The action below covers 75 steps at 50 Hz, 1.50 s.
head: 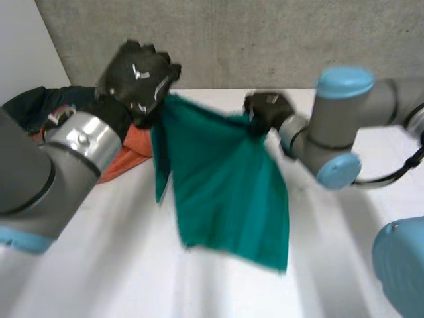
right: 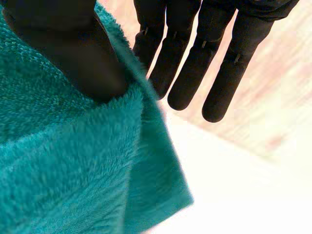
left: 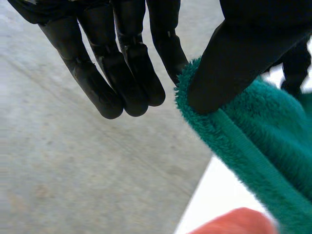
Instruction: Fold the laundry.
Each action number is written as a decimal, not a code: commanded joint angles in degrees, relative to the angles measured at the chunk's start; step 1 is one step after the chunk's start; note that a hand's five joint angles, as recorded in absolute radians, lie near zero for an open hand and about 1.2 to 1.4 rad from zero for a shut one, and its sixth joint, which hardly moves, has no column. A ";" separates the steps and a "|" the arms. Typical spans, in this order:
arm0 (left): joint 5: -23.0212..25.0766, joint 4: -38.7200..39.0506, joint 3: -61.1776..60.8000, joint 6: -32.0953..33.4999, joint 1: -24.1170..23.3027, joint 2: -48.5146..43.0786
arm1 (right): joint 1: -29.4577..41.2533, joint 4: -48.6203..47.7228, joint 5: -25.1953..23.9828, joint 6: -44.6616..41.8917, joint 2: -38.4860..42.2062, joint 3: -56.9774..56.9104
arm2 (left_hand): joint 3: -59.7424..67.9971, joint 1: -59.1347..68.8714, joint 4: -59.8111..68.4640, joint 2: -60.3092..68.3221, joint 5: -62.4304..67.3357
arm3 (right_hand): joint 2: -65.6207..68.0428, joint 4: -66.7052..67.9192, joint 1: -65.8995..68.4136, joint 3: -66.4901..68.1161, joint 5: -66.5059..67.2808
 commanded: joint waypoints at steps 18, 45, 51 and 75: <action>-7.28 -4.26 2.38 -1.49 -8.28 -2.77 | -9.27 -13.08 -4.63 -9.77 -34.83 38.54 | 11.92 14.63 11.42 11.43 13.52 | 12.76 11.64 17.02 12.07 14.65; -4.46 -5.05 -12.83 -18.27 -1.97 -9.54 | -13.67 -12.99 -5.07 -14.17 -31.94 60.98 | -25.57 -22.86 -26.07 -26.06 -23.97 | 12.76 11.64 17.02 12.07 14.65; -2.53 -4.43 -16.70 -20.39 1.90 -7.43 | -14.02 -12.73 -5.07 -13.29 -31.59 60.80 | -24.75 -22.03 -25.24 -25.24 -23.15 | 12.76 11.64 17.02 12.07 14.65; -0.85 -8.39 -8.19 -15.48 0.59 -20.51 | -14.37 -12.55 -5.07 -12.23 -32.55 61.24 | -27.42 -24.71 -27.92 -27.91 -25.82 | 12.76 11.64 17.02 12.07 14.65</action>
